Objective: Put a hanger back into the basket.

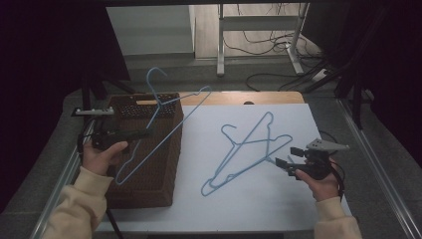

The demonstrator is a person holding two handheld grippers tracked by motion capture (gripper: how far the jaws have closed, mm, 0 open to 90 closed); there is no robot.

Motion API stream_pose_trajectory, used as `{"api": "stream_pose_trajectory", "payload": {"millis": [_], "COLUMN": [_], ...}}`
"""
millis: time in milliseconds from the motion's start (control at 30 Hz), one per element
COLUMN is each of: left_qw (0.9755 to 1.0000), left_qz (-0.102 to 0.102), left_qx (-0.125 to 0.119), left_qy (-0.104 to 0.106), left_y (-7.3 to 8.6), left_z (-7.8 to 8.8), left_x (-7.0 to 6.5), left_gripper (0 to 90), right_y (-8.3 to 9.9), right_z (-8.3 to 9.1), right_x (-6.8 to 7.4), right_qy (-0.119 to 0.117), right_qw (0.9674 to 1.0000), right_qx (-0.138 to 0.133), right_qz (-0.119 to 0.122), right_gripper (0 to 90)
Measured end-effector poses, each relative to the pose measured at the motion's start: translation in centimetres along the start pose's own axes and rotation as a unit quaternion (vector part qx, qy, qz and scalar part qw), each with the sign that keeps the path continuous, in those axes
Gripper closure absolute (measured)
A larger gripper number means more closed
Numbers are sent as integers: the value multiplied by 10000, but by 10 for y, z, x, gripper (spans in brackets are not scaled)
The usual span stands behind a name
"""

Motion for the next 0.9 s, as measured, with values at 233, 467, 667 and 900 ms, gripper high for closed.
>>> {"api": "stream_pose_trajectory", "payload": {"millis": [233,467,667,900], "left_qw": [9998,9993,9988,9981], "left_qz": [90,213,289,348], "left_qx": [-45,-84,-129,-60], "left_qy": [-157,-286,-367,-507], "left_y": [8,13,16,25], "left_z": [19,32,38,42], "left_x": [26,53,69,85], "left_gripper": [861,861,861,861], "right_y": [0,1,1,2], "right_z": [-1,-3,-3,-3], "right_x": [1,0,1,1], "right_qy": [12,8,11,10], "right_qw": [10000,10000,10000,10000], "right_qx": [25,71,75,82], "right_qz": [7,6,10,10], "right_gripper": [205,206,206,206]}}
Point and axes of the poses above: each handheld gripper's, and its own axes: z roughly backward along the jaws, y roughly out of its underside, x roughly to its left, the point moved 7 cm from there along -z, roughly forward along the jaws, and after that the axes turned 11 degrees about -y, right-handed, at the moved point
